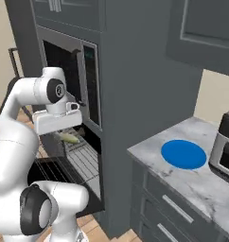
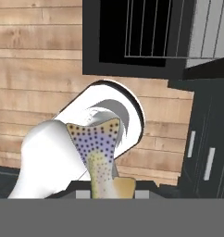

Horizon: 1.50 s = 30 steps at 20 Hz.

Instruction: Place the fish on the rack of the oven, and slide the rack back inside. Close the oven door.

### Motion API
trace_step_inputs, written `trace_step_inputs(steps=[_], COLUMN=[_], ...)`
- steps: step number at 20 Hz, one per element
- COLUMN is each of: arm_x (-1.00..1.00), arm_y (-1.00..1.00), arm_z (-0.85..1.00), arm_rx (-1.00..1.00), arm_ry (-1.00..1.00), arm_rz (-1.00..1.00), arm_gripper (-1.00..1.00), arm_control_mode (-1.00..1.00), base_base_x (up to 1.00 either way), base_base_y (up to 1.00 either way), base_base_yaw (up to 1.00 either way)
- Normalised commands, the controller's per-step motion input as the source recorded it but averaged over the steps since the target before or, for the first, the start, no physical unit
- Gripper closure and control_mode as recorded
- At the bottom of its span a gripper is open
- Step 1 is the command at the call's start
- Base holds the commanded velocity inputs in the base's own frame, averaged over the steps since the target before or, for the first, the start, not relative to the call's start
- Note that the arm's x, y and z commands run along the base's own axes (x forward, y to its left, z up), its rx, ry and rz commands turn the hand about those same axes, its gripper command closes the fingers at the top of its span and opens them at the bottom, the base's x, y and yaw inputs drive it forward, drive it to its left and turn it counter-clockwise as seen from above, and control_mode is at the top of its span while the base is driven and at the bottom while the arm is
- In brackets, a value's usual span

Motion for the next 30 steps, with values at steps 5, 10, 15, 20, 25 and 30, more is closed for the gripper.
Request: trace_step_inputs(steps=[5,10,15,20,25,30], arm_x=[0.0,0.0,0.0,0.0,0.0,0.0], arm_y=[0.0,0.0,0.0,0.0,0.0,-0.26], arm_z=[0.0,0.0,0.0,0.0,0.0,-0.38], arm_rx=[0.0,0.0,0.0,0.0,0.0,0.0], arm_ry=[0.0,0.0,0.0,0.0,0.0,0.07], arm_rz=[0.0,0.0,0.0,0.0,0.0,0.07], arm_gripper=[1.0,1.0,1.0,1.0,1.0,1.0], arm_control_mode=[1.0,1.0,1.0,1.0,1.0,-1.0], base_base_x=[0.21,0.38,0.63,0.51,0.02,0.0], base_base_y=[-0.04,-0.03,-0.11,-0.2,-0.28,-0.05], base_base_yaw=[0.45,0.41,0.29,0.21,0.15,0.03])
